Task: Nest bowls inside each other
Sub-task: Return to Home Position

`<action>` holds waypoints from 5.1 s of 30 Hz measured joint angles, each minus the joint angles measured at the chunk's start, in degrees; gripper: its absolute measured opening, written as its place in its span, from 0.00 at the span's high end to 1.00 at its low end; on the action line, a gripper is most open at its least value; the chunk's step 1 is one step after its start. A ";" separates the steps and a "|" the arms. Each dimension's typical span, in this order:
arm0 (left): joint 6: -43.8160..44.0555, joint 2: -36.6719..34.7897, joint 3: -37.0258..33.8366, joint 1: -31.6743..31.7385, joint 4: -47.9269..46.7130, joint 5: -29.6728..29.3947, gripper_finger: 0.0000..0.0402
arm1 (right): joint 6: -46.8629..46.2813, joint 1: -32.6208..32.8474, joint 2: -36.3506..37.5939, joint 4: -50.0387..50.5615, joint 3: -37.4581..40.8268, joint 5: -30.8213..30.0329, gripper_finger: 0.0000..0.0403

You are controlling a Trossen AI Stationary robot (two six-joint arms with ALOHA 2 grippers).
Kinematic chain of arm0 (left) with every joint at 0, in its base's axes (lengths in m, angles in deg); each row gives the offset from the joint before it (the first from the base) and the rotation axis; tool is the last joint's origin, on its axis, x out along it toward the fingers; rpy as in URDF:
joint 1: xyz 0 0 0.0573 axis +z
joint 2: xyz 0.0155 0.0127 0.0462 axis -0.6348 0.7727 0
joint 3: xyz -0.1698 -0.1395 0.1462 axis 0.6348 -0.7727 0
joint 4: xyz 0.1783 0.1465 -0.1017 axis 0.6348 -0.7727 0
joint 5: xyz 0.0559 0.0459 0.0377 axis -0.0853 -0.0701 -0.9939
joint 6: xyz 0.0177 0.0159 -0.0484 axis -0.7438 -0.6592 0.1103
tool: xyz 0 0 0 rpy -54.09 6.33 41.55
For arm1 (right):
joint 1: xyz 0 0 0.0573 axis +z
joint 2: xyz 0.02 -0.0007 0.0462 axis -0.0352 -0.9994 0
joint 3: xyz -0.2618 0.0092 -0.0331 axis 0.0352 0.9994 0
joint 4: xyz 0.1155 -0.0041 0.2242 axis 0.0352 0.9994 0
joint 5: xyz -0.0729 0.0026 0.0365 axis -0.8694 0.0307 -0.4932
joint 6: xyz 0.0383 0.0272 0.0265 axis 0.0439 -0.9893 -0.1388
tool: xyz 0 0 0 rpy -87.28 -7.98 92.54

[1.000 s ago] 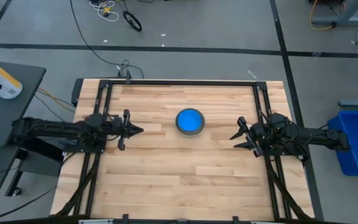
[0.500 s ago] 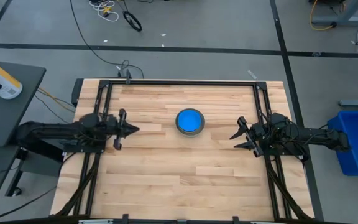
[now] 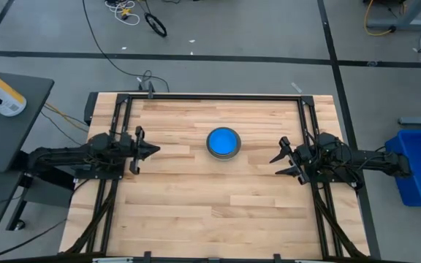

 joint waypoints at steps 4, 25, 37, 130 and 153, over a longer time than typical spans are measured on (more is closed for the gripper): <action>1.07 -0.12 -0.09 0.00 -2.21 -1.01 0.96 | -0.10 0.00 0.00 -0.96 0.00 0.00 0.45; 3.27 -0.09 -0.15 -0.07 -5.40 -3.37 0.96 | -3.49 0.00 -0.01 -0.47 0.00 0.08 0.38; 3.29 -0.03 -0.17 -0.07 -7.86 -4.56 0.96 | -1.95 0.03 -0.02 1.93 0.23 -1.50 0.34; -15.44 1.59 -0.26 -0.07 -6.42 -3.78 0.96 | 9.42 0.00 -0.31 8.61 1.99 -31.45 0.52; -15.44 1.59 -0.27 -0.07 -6.40 -3.78 0.96 | 9.42 0.02 -0.31 8.60 1.99 -31.45 0.44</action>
